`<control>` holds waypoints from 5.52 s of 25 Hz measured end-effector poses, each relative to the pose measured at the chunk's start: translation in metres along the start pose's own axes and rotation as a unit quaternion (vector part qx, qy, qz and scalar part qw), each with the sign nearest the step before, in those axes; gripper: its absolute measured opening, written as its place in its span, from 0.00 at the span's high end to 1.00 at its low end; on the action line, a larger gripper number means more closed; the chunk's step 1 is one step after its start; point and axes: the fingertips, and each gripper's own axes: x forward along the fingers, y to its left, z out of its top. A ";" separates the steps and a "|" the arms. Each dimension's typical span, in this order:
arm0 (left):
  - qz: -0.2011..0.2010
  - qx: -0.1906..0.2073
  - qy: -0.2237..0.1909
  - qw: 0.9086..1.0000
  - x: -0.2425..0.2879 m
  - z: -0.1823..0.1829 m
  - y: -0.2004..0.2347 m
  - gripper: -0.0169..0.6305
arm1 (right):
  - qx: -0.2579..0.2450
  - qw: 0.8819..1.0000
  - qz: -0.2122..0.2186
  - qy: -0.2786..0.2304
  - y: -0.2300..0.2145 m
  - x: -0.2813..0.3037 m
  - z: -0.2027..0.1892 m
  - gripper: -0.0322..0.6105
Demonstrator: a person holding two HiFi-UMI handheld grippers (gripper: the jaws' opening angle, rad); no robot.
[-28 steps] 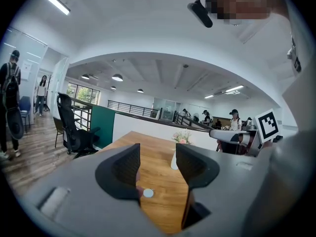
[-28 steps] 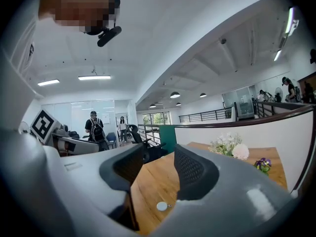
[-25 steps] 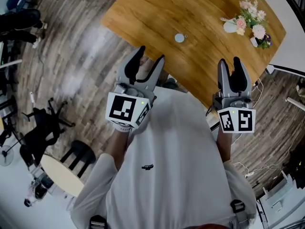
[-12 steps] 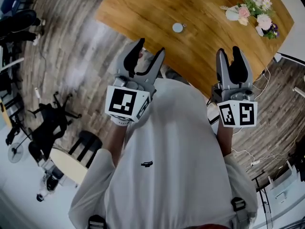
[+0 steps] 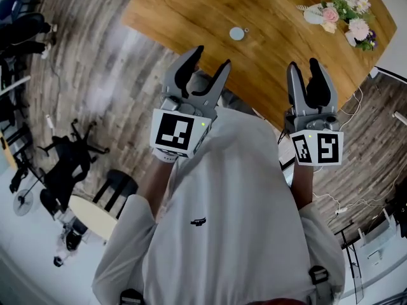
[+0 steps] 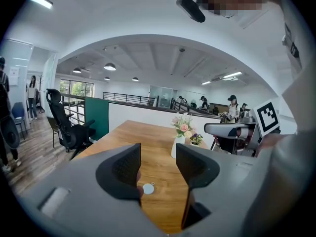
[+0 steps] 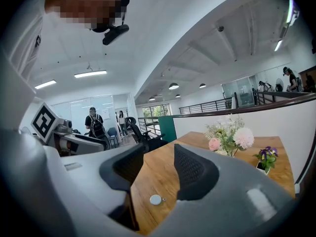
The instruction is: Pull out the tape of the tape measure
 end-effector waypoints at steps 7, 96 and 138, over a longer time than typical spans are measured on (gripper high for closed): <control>-0.011 0.009 0.020 1.000 0.017 -0.021 0.005 0.64 | -0.008 1.000 -0.006 0.019 -0.005 0.007 -0.015 0.66; -0.122 0.096 0.222 0.963 0.185 -0.204 0.027 0.61 | 0.051 0.992 -0.096 0.064 -0.017 0.008 -0.060 0.63; -0.055 0.061 0.044 0.996 0.025 -0.008 0.014 0.61 | -0.042 0.999 0.016 -0.029 0.051 0.004 0.032 0.63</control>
